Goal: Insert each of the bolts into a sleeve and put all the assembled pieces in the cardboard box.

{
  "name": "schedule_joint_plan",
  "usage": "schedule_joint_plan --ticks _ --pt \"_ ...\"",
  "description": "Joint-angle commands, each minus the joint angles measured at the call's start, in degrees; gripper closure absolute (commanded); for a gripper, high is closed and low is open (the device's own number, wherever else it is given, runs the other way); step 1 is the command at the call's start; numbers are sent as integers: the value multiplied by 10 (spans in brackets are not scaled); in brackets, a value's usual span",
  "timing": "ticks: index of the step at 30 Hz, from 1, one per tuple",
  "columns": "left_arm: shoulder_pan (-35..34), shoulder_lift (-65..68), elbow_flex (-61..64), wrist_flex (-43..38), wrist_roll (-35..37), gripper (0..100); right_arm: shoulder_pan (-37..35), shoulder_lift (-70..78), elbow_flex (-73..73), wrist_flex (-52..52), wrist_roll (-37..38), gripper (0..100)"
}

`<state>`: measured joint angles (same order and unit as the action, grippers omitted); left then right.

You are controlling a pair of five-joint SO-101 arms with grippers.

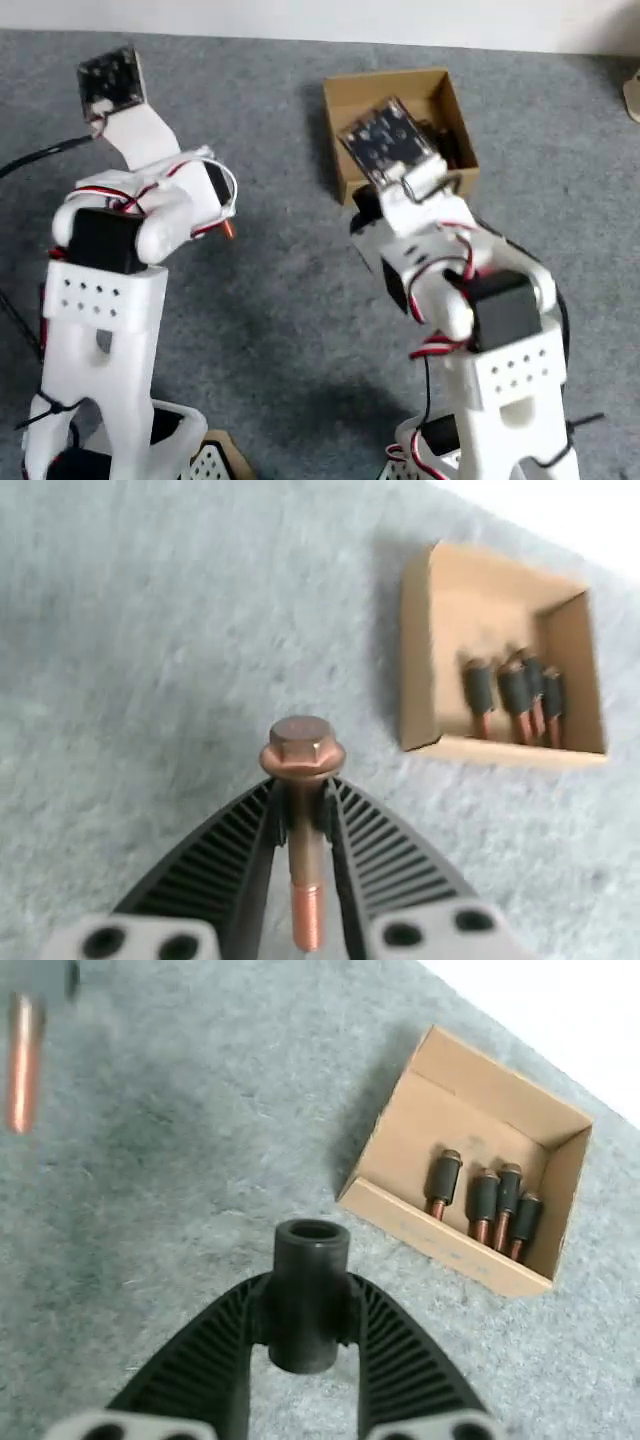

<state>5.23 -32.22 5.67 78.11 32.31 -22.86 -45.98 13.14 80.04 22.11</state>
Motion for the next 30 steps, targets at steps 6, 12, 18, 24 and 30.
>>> schedule_joint_plan --ticks 6,12,18,24,30 --pt "58 -2 -46 -55 -11 993 7 -180 152 -82 -6 994" --pt "101 -2 -47 -55 -11 993 7 -306 269 -161 -3 994" --pt "117 -3 -47 -55 -1 993 7 -390 347 -196 -3 994" --pt "118 -3 -56 -80 39 993 -2 -437 397 -199 -3 994" --pt "148 -3 -51 -115 12 993 -40 -472 413 -174 -8 994"
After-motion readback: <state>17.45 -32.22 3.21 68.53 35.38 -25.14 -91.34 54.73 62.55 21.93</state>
